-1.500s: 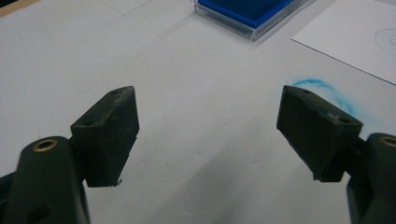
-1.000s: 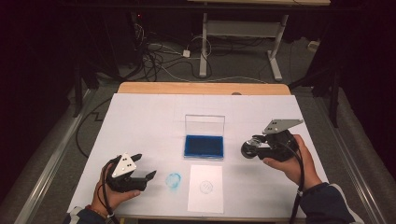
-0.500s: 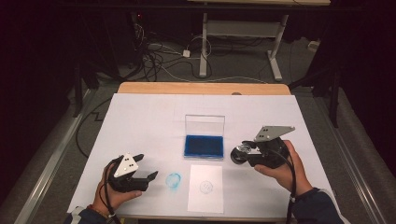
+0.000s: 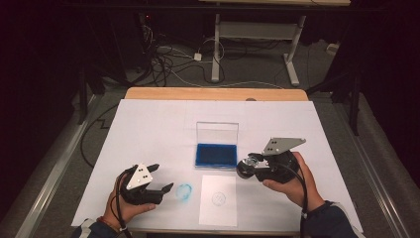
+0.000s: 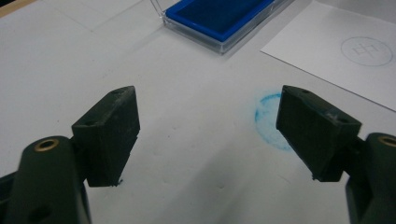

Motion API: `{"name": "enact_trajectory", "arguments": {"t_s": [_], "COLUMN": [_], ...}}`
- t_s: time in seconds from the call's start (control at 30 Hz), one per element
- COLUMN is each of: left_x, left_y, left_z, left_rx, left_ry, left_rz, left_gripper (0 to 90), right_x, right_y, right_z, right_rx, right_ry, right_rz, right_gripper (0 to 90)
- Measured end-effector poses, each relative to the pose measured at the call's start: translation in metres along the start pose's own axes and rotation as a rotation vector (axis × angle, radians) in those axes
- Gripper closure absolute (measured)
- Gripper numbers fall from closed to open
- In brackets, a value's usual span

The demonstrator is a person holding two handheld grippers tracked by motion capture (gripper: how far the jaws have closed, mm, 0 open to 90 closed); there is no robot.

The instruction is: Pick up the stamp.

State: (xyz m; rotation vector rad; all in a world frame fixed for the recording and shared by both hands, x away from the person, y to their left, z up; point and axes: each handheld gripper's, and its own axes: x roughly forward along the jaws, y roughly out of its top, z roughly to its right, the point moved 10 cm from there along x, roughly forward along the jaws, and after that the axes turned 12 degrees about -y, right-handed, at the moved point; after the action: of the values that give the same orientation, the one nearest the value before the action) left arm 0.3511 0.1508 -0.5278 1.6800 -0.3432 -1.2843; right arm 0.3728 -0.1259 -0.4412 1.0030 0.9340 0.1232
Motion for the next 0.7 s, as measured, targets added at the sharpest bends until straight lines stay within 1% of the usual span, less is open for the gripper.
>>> {"name": "enact_trajectory", "arguments": {"t_s": [0.07, 0.2, 0.3, 0.37, 0.57, 0.7], "left_x": [0.001, 0.002, 0.004, 0.005, 0.008, 0.008], "left_y": [0.003, 0.005, 0.006, 0.008, 0.011, 0.013], "left_z": [0.003, 0.005, 0.007, 0.008, 0.010, 0.009], "left_rx": [0.001, -0.002, 0.000, 0.003, 0.018, 0.018], "left_ry": [-0.011, -0.020, -0.029, -0.035, -0.037, -0.043], "left_rz": [0.007, 0.016, 0.016, 0.018, 0.016, 0.019], "left_gripper": [21.4, 21.4, 21.4, 21.4, 21.4, 21.4], "right_x": [0.000, -0.002, -0.003, -0.003, -0.002, -0.001], "right_y": [0.001, 0.004, 0.005, 0.006, 0.008, 0.008], "right_z": [-0.002, -0.004, -0.005, -0.005, -0.007, -0.008], "right_rx": [-0.002, -0.001, -0.003, -0.006, -0.010, -0.018], "right_ry": [0.005, 0.011, 0.019, 0.016, 0.023, 0.028], "right_rz": [0.005, 0.022, 0.026, 0.026, 0.032, 0.031], "right_gripper": [57.7, 57.7, 57.7, 57.7, 57.7, 57.7]}}
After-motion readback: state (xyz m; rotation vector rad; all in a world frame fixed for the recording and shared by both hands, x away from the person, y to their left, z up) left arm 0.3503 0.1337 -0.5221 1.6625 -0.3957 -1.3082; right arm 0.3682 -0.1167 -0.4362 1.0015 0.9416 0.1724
